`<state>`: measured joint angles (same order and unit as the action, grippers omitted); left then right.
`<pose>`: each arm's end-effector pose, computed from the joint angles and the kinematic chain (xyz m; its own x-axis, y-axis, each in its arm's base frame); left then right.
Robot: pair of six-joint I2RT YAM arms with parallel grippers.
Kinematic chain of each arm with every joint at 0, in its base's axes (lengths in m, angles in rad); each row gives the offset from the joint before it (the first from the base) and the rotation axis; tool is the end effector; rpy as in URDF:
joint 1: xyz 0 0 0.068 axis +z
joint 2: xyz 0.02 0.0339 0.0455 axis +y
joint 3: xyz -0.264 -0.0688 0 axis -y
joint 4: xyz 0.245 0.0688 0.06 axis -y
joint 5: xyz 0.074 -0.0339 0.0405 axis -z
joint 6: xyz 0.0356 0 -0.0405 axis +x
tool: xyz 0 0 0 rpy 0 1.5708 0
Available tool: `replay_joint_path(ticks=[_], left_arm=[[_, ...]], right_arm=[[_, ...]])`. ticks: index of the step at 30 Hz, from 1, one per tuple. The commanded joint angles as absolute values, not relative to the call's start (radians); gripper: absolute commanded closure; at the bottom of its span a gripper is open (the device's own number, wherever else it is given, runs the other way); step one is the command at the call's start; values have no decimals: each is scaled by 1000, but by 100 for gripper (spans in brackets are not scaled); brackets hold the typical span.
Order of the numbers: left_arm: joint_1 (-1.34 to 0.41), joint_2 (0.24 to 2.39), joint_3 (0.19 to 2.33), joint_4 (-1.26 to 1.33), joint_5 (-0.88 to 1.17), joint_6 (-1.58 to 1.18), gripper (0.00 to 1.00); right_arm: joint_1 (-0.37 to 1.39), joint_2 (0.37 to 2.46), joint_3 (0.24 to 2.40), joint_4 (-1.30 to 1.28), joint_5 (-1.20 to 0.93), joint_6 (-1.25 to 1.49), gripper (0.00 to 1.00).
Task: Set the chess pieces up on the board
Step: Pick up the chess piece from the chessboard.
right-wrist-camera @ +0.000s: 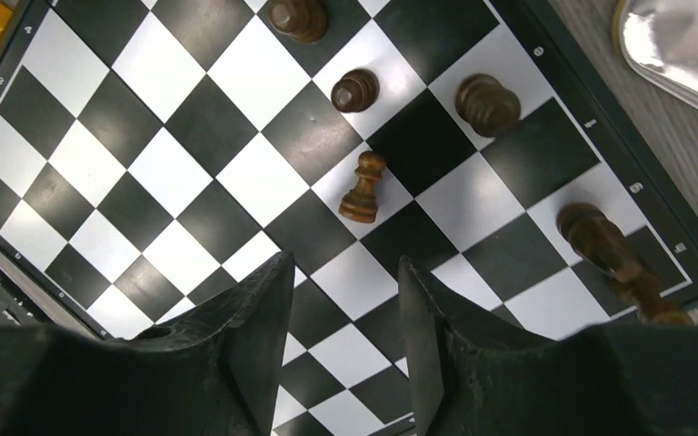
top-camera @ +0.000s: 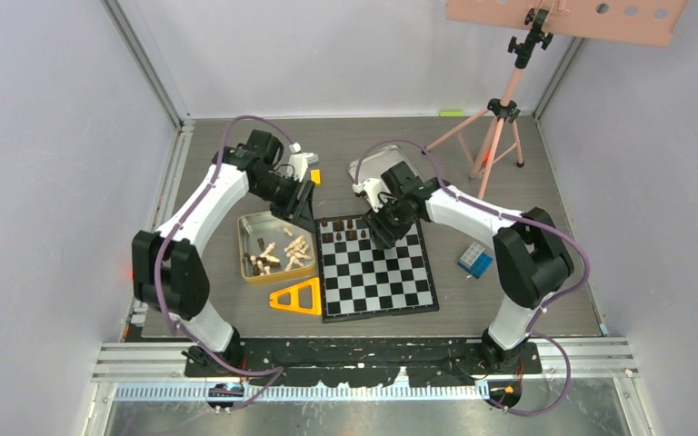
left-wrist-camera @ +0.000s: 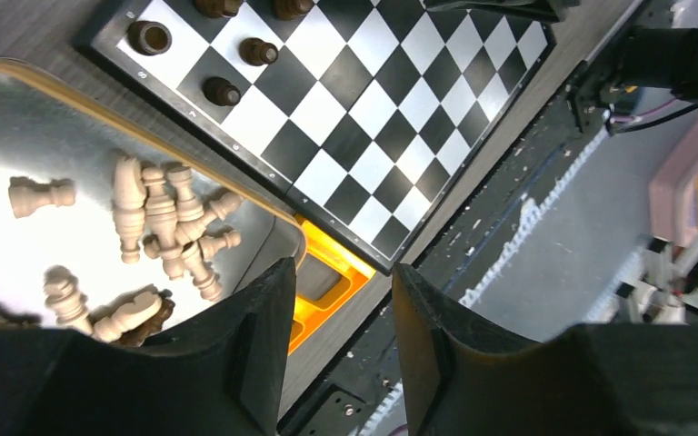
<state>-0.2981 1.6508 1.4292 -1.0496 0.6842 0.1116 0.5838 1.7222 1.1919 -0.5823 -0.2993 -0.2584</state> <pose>0.3024 -0.1165 0.2843 -0.8624 0.3553 -0.3606 0.5051 0.6504 -0.5673 0.2857 0.2013 0.2054 -0.5611 -0.6633 -0.4952 -0.8056 0.5750 0.1426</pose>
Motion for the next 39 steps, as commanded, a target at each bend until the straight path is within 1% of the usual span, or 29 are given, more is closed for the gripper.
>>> replay_joint_path(ticks=[1, 10, 13, 25, 30, 32, 34, 39], left_arm=[[-302, 1540, 1399, -1056, 592, 181, 54], [-301, 1520, 1391, -1062, 596, 198, 54], [-301, 1522, 1391, -1062, 606, 197, 54], [-301, 1528, 1400, -1064, 620, 197, 54], [-301, 1526, 1401, -1060, 617, 197, 54], [-301, 1527, 1402, -1059, 617, 197, 54], [-300, 1529, 1403, -1054, 618, 196, 54], [-299, 1521, 1385, -981, 673, 175, 54]], right_arm=[[598, 1763, 1248, -529, -282, -275, 48], [617, 1805, 1272, -508, -242, -289, 47], [623, 1815, 1275, -506, -234, -292, 49], [639, 1835, 1273, -511, -224, -303, 61], [642, 1841, 1273, -512, -214, -303, 65], [643, 1839, 1274, -515, -209, -305, 67], [643, 1832, 1277, -520, -204, -307, 73], [639, 1762, 1285, -546, -208, -312, 81]])
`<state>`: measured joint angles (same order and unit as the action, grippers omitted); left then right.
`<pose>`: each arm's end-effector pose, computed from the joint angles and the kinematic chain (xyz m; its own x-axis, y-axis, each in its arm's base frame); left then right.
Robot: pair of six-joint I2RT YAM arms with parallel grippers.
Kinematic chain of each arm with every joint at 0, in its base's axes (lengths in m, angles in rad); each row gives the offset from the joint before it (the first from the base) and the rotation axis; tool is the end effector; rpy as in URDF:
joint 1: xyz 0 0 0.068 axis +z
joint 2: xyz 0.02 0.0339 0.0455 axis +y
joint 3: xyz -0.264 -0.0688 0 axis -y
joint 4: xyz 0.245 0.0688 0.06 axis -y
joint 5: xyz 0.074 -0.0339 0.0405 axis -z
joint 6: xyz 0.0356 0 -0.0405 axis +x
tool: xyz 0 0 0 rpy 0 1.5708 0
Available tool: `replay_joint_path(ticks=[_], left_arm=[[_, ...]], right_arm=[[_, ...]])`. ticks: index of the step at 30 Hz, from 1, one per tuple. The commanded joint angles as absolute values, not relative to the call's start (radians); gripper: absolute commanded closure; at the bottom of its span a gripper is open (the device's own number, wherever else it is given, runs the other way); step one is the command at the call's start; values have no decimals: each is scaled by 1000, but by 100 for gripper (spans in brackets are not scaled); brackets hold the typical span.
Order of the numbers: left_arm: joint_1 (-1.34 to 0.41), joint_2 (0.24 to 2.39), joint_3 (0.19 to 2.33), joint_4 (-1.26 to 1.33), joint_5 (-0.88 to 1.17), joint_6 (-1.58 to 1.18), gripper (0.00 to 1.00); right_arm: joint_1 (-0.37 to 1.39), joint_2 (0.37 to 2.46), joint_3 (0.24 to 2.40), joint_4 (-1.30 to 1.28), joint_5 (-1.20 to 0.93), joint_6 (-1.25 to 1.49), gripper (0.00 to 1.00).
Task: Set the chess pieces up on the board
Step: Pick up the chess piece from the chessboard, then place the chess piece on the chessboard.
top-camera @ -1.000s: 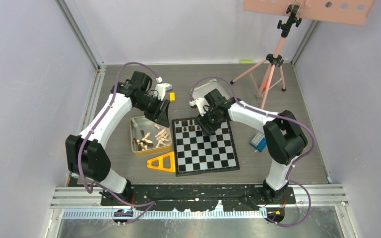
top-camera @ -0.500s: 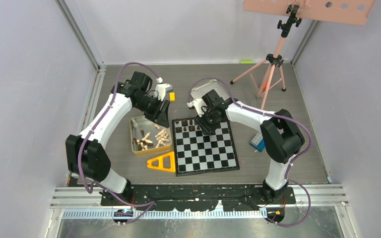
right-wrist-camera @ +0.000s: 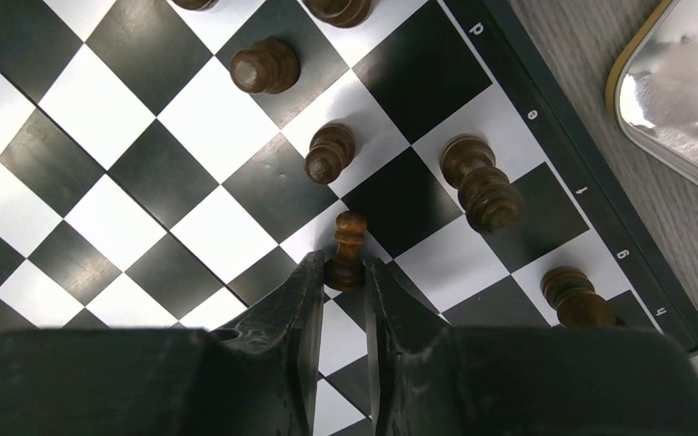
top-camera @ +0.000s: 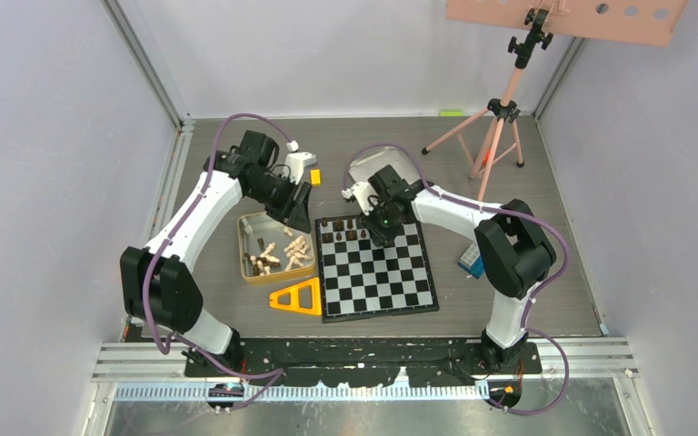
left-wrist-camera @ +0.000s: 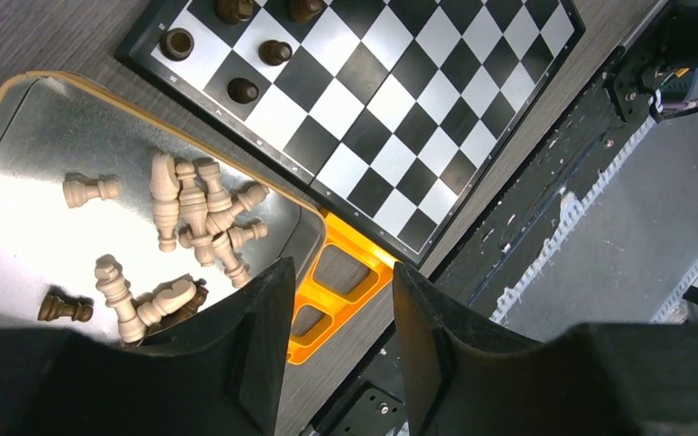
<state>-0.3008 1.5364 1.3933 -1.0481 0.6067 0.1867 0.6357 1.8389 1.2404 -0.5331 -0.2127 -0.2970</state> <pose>0.2807 -0.1083 0.3059 -0.7891 0.4044 -0.4624 0.6021 0.6584 -0.4516 0.2952 0.2272 0.1811 -0.5054 -0.7284 -0.4625 -0.8372 0.5439 0.0583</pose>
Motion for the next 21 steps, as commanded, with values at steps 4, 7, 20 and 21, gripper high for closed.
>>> replay_joint_path(ticks=[4, 7, 20, 21], left_arm=[[-300, 1529, 1357, -874, 811, 115, 54], [-314, 1563, 1357, -805, 927, 61, 53], [-391, 1774, 1485, -620, 1163, -251, 51], [-391, 1782, 1494, -617, 1174, -260, 51]], right_arm=[[634, 1665, 1288, -592, -293, -323, 87], [634, 1586, 1277, -603, -371, -332, 89], [634, 1465, 1358, -658, -521, -287, 89], [634, 1466, 1359, -658, -522, -286, 89]])
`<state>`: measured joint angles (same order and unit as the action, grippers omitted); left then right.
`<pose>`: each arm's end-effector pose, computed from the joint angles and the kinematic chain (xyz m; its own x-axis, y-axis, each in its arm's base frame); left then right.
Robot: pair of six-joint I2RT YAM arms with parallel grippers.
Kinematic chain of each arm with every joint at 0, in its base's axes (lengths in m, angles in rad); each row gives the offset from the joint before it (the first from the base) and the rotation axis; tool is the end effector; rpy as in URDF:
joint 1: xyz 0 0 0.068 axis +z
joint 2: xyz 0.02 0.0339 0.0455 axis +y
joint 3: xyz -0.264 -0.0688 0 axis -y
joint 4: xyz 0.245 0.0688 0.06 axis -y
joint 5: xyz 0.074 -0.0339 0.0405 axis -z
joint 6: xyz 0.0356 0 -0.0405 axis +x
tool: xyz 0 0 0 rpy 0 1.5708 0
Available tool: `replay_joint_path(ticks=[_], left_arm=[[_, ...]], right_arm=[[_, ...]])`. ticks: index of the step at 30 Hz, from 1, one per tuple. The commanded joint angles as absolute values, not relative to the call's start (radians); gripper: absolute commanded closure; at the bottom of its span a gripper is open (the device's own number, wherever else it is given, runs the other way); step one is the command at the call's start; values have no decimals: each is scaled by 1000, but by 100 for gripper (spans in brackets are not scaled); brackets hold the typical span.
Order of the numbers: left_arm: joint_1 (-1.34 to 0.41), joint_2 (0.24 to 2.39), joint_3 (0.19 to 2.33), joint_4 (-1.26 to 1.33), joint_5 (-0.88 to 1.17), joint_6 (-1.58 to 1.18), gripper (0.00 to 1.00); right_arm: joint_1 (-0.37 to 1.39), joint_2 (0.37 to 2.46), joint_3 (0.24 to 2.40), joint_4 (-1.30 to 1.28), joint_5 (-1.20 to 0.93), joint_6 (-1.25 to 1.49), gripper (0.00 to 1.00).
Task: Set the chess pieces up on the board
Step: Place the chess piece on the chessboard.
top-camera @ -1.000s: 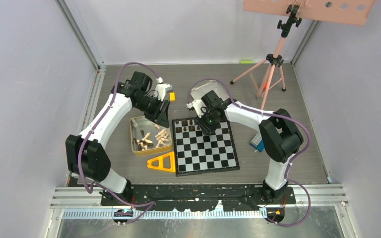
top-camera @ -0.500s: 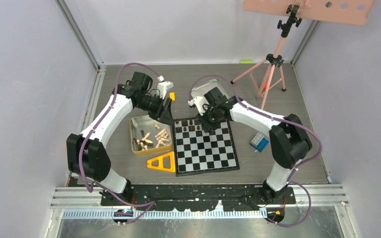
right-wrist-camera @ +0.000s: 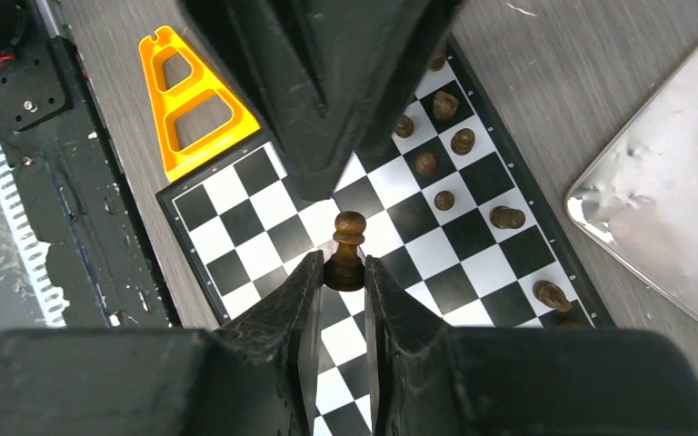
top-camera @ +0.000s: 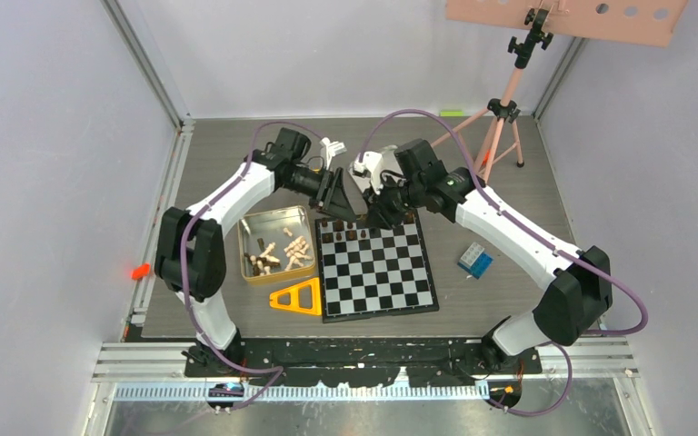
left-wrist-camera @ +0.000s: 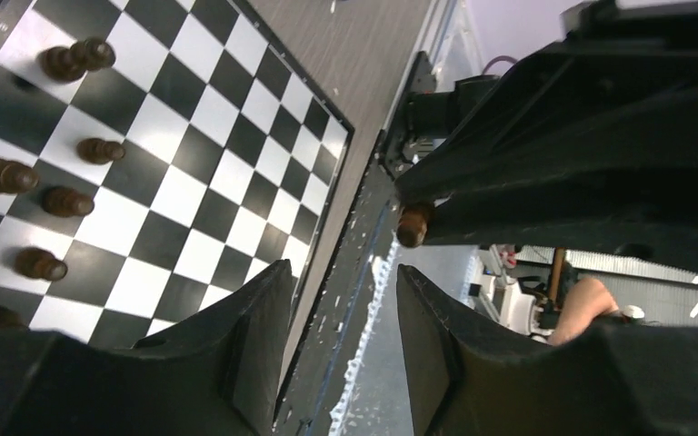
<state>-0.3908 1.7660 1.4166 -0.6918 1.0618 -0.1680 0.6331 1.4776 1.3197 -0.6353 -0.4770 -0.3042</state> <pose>0.3285 -0.1690 0.2662 -0.8860 0.2769 -0.3721 0.4517 0.3335 -0.8275 0.2491 0.2030 0.3218 -0.3129 -0.5597 -0.7674 -0.9213 0.3752 0.1020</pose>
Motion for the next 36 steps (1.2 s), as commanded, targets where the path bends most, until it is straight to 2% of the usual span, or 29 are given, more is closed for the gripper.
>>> replay_joint_path(ticks=[1, 19, 28, 36], left_arm=[[-393, 1786, 1501, -617, 1181, -265, 51], [-428, 1829, 1503, -578, 1204, -337, 57], [-440, 1834, 1497, -575, 1220, -350, 70], [-440, 1833, 1485, -573, 1225, -353, 72]], right_arm=[[633, 1466, 1360, -658, -523, -284, 89], [633, 1469, 1359, -635, -506, -256, 89], [633, 1468, 1354, -626, -485, -253, 89], [634, 1468, 1349, -616, -461, -245, 89]])
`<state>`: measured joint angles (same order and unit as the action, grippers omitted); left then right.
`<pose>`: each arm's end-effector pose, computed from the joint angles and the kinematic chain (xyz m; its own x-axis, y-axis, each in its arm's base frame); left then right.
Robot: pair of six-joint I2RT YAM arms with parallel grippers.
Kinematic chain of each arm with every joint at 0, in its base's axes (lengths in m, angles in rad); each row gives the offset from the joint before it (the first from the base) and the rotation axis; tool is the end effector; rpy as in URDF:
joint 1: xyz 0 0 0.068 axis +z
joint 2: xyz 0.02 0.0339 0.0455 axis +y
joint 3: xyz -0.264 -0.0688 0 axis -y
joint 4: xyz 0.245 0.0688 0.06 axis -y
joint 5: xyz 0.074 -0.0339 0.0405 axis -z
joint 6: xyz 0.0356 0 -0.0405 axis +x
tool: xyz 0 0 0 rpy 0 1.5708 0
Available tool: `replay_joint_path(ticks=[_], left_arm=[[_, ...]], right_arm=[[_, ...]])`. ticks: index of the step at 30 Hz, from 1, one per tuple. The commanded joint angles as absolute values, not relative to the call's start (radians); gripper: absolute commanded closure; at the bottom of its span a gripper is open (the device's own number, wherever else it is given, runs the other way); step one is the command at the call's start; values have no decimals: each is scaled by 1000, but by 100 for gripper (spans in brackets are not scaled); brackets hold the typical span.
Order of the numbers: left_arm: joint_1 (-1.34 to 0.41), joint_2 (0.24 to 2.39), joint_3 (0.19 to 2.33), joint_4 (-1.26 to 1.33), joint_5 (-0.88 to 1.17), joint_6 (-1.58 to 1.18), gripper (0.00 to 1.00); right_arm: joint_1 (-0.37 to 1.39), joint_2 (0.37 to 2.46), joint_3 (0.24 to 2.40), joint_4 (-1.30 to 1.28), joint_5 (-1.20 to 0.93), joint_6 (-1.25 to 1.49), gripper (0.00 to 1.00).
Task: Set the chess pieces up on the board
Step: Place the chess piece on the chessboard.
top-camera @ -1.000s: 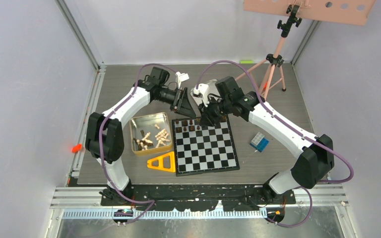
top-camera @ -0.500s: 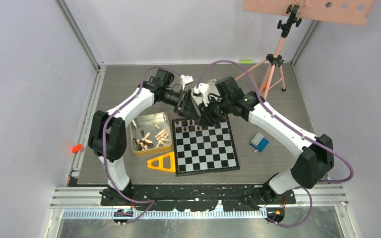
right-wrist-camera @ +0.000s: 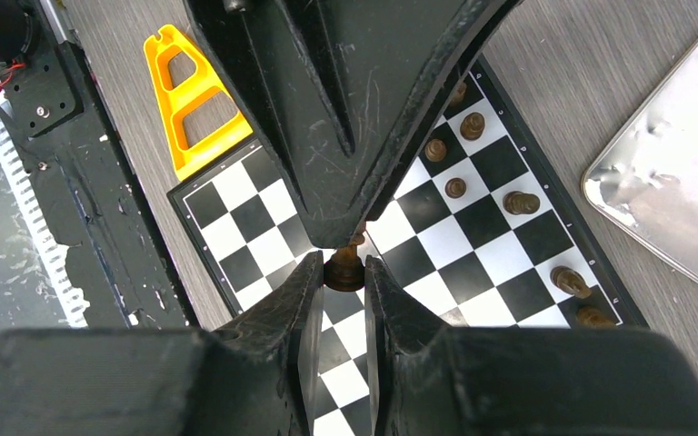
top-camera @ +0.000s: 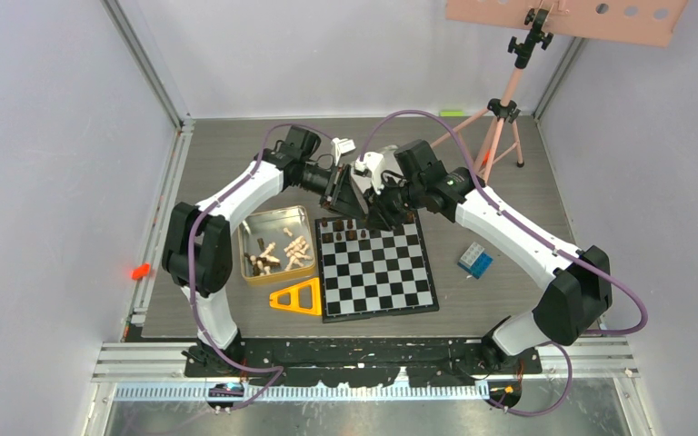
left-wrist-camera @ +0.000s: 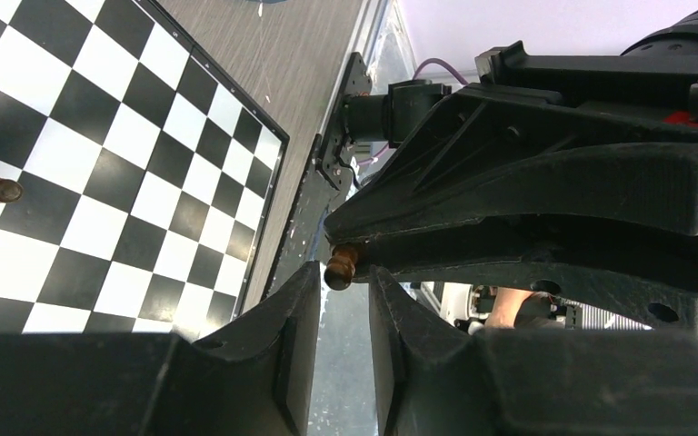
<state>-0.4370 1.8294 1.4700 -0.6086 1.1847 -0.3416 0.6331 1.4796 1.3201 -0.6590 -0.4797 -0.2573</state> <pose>0.3371 -0.1939 0.2667 -0.9160 0.2887 -0.2785 0.3485 0.2288 -0.9089 0.2479 0.2023 0.3196 -0.3710 -0.5523 -0.7466 -0.9033 0.4013 0.1520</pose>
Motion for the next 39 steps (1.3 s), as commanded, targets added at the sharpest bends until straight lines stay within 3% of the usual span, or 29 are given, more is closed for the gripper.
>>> replay_joint_path(ticks=[1, 16, 21, 25, 26, 30, 34, 39], left_arm=[[-440, 1833, 1486, -572, 1225, -354, 73], [-449, 1855, 1493, -551, 1241, -380, 78], [-448, 1848, 1488, -548, 1242, -380, 89], [-447, 1836, 1493, -574, 1228, -348, 100], [-446, 1833, 1503, -599, 1214, -321, 100], [-446, 1838, 1586, -767, 1094, -161, 100], [-453, 1854, 1666, -864, 912, -72, 100], [-512, 1882, 1763, -934, 651, 28, 100]], right_arm=[[634, 1469, 1350, -615, -461, -244, 89], [633, 1475, 1352, -608, -466, -233, 89], [633, 1472, 1343, -605, -455, -233, 88], [634, 1460, 1332, -605, -418, -234, 70], [633, 1456, 1325, -605, -400, -235, 61], [605, 1420, 1306, -622, -377, -251, 41], [535, 1371, 1272, -641, -397, -268, 34], [374, 1302, 1218, -640, -430, -260, 33]])
